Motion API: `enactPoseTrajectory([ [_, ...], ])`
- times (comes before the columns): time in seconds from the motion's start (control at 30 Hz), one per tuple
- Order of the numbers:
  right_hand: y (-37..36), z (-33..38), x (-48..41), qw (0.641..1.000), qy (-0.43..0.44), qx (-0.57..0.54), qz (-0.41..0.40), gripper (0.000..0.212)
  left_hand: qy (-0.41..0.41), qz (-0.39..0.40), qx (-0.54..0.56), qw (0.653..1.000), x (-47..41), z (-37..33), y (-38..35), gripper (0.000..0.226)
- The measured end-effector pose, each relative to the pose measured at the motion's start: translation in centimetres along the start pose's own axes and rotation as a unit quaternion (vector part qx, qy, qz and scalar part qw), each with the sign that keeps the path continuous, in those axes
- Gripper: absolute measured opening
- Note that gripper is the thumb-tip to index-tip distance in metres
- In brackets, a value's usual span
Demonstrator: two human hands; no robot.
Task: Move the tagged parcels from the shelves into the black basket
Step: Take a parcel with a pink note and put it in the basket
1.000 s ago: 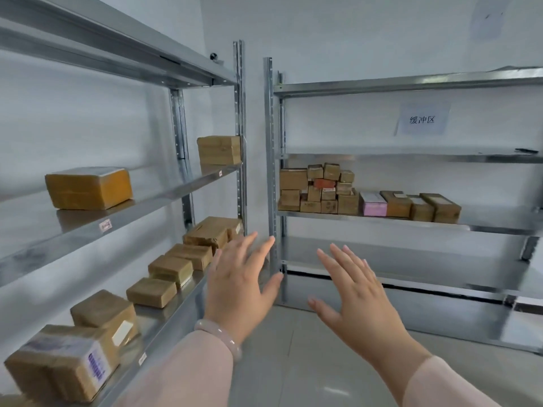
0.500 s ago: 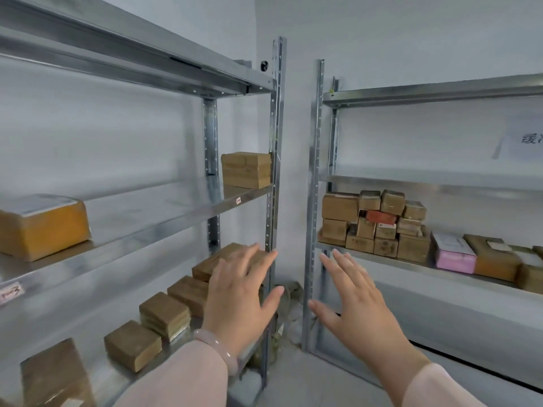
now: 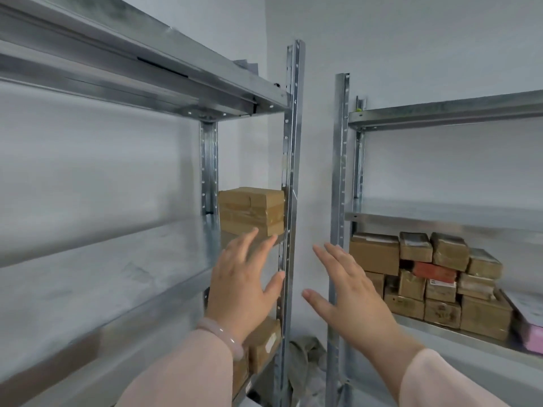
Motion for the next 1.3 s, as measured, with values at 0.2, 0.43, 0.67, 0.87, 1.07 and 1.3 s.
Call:
enactPoseTrajectory([
  [0.2, -4.9, -4.0, -8.5, 0.996, -0.016, -0.086, 0.026, 0.075, 0.015, 0.006, 0.019, 1.000, -6.3, 3.3, -4.4, 0.061],
  [0.43, -7.4, -6.5, -18.9, 0.984, -0.006, -0.179, 0.023, 0.074, 0.063, 0.010, 0.052, 0.997, -10.8, 5.6, -7.5, 0.061],
  [0.67, -11.8, -7.6, -27.0, 0.927, 0.001, -0.373, 0.046, 0.084, 0.136, 0.005, 0.061, 0.989, -14.1, 7.5, -10.0, 0.065],
  [0.87, -14.0, -6.9, -28.8, 0.881, 0.057, -0.464, 0.069, 0.052, 0.244, -0.089, 0.227, 0.939, -16.5, 10.0, -9.7, 0.061],
  [1.07, -13.2, -4.1, -27.7, 0.847, 0.186, -0.496, 0.053, 0.060, 0.343, -0.172, 0.327, 0.863, -15.1, 11.0, -8.4, 0.036],
  [1.3, -10.8, 1.5, -25.4, 0.852, 0.384, -0.354, -0.044, 0.061, 0.424, -0.169, 0.281, 0.844, -13.0, 11.4, -5.2, 0.077],
])
Point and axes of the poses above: each hand's wrist, its own x-axis away from the middle knuckle, its own y-axis out of the back of the hand, z = x × y, the point moved 10 cm from there along -x, towards the middle knuckle, and after that the axes turned 2 degrees about z, right-handed, at the moved point
